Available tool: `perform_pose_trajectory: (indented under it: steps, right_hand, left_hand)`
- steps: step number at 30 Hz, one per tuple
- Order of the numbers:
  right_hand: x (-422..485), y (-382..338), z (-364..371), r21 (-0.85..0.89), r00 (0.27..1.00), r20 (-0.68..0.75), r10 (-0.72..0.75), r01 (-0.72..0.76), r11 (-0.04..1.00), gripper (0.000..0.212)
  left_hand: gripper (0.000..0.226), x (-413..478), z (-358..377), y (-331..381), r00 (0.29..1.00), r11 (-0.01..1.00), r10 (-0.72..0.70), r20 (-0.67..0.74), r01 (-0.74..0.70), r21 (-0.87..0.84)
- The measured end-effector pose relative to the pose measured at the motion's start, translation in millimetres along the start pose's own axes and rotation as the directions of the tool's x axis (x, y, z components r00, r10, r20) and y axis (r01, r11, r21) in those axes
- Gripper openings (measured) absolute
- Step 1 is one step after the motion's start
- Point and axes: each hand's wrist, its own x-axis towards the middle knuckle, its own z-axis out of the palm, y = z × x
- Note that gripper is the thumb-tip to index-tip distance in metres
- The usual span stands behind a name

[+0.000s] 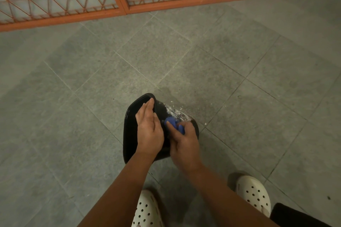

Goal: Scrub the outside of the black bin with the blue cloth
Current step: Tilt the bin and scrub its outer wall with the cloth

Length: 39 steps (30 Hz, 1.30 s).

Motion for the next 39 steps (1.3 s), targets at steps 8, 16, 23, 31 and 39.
perform_pose_trajectory:
  steps: [8,16,23,31,39]
  right_hand:
    - [18,7,-1,-0.026,0.993,-0.011,0.117,-0.118,0.993,0.046]
    - [25,4,-2,-0.038,0.999,0.045,-0.004,0.006,0.999,0.040]
    - [-2,-3,-2,0.013,0.998,0.046,-0.050,0.049,0.999,0.039]
    - [10,7,6,-0.028,0.993,-0.014,0.120,-0.120,0.992,0.041]
    - [22,18,0,-0.050,0.997,0.019,0.076,-0.075,0.996,0.042]
  left_hand:
    - [0.044,0,4,6,1.000,0.997,-0.024,-0.018,0.023,-0.070]
    - [0.043,0,5,6,0.997,0.996,-0.052,-0.050,0.048,-0.077]
    - [0.042,3,3,3,0.996,0.996,-0.062,-0.059,0.058,-0.071]
    - [0.043,2,2,2,0.997,0.996,-0.053,-0.064,0.048,-0.070]
    - [0.044,-2,6,4,0.998,0.990,-0.044,-0.038,0.038,-0.132]
